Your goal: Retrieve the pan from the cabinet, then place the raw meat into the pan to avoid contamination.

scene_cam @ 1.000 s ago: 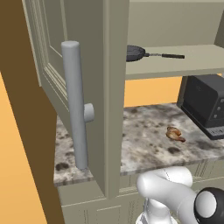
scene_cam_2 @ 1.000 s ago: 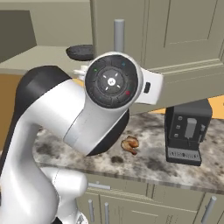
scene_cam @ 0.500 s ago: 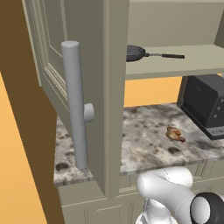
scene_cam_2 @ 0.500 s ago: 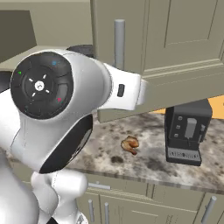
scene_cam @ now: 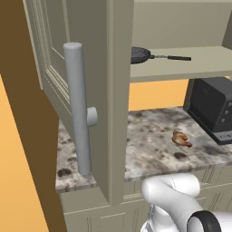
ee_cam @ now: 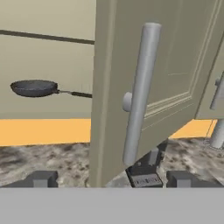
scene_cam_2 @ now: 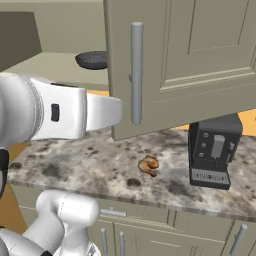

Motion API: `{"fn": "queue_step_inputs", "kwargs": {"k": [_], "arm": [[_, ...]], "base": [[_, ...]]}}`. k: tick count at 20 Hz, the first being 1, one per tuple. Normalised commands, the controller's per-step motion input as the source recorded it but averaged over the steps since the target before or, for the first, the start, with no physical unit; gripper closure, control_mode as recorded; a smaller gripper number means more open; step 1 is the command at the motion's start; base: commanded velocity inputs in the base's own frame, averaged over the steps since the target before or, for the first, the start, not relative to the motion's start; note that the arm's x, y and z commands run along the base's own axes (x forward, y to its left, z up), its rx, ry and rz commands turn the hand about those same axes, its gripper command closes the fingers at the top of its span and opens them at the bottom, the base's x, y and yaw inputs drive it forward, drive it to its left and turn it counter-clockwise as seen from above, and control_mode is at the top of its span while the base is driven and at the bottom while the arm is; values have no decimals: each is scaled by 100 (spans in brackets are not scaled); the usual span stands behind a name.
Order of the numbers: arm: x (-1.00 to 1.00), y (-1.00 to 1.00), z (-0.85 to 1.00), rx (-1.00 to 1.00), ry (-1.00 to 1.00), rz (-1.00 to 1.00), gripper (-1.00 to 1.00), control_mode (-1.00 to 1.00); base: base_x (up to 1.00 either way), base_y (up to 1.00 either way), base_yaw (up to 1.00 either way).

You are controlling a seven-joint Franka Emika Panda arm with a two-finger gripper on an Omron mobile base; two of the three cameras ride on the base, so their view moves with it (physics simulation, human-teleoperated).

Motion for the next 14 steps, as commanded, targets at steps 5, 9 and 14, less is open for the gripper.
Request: {"fn": "queue_step_inputs", "kwargs": {"k": [5,9,14], "arm": [[-32,84,9,-27,12,0,-100,-100],[-3,83,1,-37,27,0,-100,-100],[7,75,-1,-37,33,0,-100,-100]], "base": [[0,0,0],[0,0,0],[0,0,0]]}}
